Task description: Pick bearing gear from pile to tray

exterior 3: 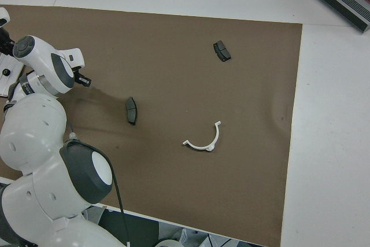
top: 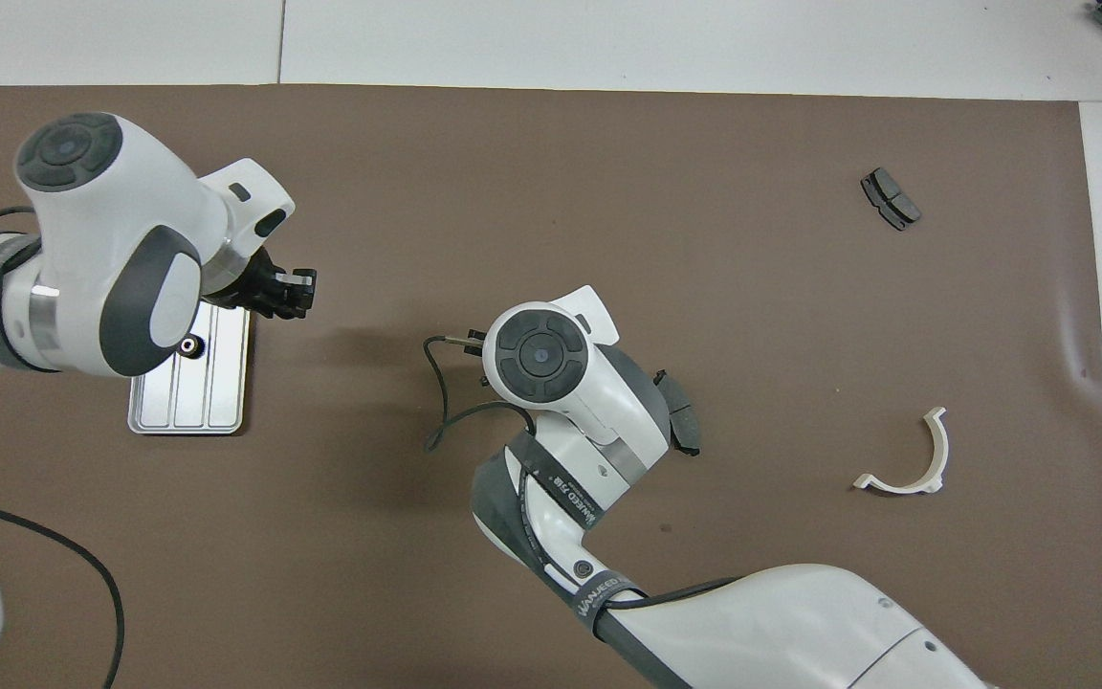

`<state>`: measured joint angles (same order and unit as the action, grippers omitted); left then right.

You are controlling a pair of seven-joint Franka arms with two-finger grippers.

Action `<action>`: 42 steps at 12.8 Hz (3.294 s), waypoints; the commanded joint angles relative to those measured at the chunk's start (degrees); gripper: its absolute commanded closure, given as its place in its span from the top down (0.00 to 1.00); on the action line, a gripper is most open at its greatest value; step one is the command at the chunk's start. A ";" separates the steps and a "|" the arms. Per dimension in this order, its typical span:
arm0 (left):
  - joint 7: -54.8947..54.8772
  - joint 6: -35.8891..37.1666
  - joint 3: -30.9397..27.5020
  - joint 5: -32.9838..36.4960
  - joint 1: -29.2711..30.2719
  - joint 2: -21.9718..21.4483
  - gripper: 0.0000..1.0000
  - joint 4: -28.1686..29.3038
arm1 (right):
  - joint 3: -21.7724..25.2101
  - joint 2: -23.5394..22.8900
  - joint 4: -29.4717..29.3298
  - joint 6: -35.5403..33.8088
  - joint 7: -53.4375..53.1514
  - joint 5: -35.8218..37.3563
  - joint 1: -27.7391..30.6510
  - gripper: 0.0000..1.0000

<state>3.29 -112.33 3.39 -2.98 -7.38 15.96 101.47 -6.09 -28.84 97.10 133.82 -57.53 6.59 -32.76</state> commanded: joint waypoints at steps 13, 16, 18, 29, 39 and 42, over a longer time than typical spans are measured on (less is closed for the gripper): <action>-34.67 -11.07 -0.32 0.43 17.58 -5.06 0.38 16.83 | 0.29 12.91 5.11 -4.79 10.14 0.62 12.35 1.00; -34.32 -10.46 -0.32 0.43 17.49 -5.32 0.78 16.40 | 0.38 17.05 5.39 -7.34 14.18 0.62 17.80 1.00; -34.14 -10.46 -0.32 0.43 17.05 -6.29 0.85 15.78 | 0.29 20.56 5.30 -10.14 17.70 0.62 21.75 1.00; 16.44 -10.98 0.21 0.26 -8.85 -6.04 0.79 11.04 | 0.73 32.89 0.40 -32.98 43.16 -0.52 34.86 1.00; 37.93 -17.14 0.30 -0.44 -23.29 7.07 0.70 -2.68 | 0.82 32.00 -2.62 -43.82 55.24 -4.30 36.54 1.00; 37.84 -16.96 0.21 -0.36 -24.96 7.77 0.69 -1.01 | 0.73 32.79 -0.08 -40.06 53.32 -4.48 36.45 1.00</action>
<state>40.48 -128.99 4.56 -3.01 -30.71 23.14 100.03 -5.25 2.74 94.50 91.09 -4.00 3.16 3.50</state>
